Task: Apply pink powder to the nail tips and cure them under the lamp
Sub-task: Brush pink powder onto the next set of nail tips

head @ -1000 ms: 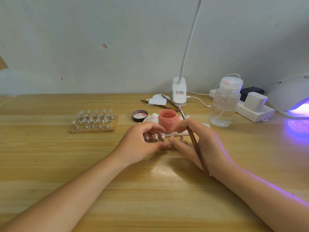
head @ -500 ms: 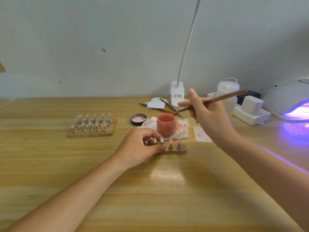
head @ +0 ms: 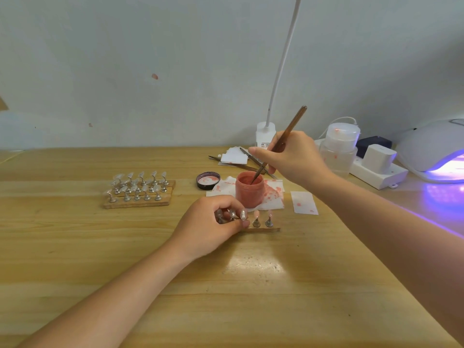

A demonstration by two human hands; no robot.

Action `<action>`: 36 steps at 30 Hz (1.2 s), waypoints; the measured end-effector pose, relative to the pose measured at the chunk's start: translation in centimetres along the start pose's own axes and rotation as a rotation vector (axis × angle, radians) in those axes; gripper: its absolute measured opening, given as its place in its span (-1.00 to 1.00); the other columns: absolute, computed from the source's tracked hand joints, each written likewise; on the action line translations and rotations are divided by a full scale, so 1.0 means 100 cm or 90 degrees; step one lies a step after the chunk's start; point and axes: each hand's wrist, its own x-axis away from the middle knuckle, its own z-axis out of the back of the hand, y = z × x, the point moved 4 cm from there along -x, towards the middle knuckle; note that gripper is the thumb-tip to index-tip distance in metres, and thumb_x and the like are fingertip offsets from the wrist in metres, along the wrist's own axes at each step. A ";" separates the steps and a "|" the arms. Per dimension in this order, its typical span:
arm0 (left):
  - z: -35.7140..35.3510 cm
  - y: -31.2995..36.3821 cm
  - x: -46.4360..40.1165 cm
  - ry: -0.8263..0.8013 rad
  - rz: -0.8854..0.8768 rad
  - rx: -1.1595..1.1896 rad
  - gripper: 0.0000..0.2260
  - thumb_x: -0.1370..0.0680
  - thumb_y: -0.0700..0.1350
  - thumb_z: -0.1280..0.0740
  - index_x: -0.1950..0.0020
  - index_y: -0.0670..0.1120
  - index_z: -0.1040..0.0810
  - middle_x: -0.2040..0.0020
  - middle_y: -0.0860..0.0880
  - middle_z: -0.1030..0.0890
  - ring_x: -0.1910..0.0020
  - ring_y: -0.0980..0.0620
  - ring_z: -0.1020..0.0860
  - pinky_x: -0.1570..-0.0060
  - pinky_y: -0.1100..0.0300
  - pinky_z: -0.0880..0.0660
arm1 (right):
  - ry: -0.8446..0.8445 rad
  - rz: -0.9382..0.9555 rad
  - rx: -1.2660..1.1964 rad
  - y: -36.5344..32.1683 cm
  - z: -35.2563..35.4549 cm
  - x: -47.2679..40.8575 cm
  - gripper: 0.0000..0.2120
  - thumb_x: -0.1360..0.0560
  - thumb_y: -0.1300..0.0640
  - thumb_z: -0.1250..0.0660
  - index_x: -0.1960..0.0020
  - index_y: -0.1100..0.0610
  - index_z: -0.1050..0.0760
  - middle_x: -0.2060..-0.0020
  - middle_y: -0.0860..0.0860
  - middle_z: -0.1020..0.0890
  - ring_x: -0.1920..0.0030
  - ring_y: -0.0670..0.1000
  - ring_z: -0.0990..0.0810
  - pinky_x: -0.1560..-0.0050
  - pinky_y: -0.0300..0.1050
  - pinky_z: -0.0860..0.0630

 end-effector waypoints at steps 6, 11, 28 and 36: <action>0.001 0.003 0.002 0.020 -0.038 -0.049 -0.74 -0.37 -0.16 -0.46 0.34 0.19 -0.50 0.29 0.11 -0.56 0.27 0.15 -0.49 0.24 0.23 -0.42 | -0.024 0.032 0.059 -0.007 -0.006 -0.001 -0.58 -0.39 -0.09 -0.43 0.26 0.31 -0.52 0.40 0.14 -0.59 0.30 0.10 -0.57 0.23 0.02 -0.52; 0.000 0.010 0.004 0.024 -0.100 -0.070 -0.73 -0.37 -0.20 -0.44 0.31 0.18 -0.49 0.26 0.14 -0.54 0.20 0.17 -0.48 0.22 0.30 -0.40 | -0.080 0.046 0.113 -0.006 -0.017 0.004 -0.64 -0.40 -0.09 -0.42 0.27 0.22 -0.50 0.37 0.06 -0.58 0.25 0.05 -0.57 0.16 0.07 -0.52; 0.011 0.023 0.010 0.134 -0.137 0.031 -0.79 -0.37 -0.28 -0.45 0.27 0.03 -0.57 0.21 0.25 -0.62 0.15 0.32 -0.54 0.11 0.55 -0.35 | 0.053 -0.099 -0.175 0.025 0.011 0.007 -0.73 -0.42 0.01 -0.42 0.34 0.13 -0.46 0.53 -0.03 -0.58 0.46 -0.04 -0.53 0.33 -0.12 -0.49; 0.012 0.025 0.011 0.143 -0.133 0.051 -0.90 -0.32 -0.08 -0.43 0.28 0.11 -0.56 0.28 0.30 -0.59 0.23 0.32 -0.53 0.14 0.53 -0.35 | 0.121 -0.060 -0.192 0.029 0.024 0.014 -0.75 -0.44 0.03 -0.40 0.30 0.15 -0.45 0.60 -0.10 -0.55 0.57 -0.18 -0.45 0.46 -0.35 -0.44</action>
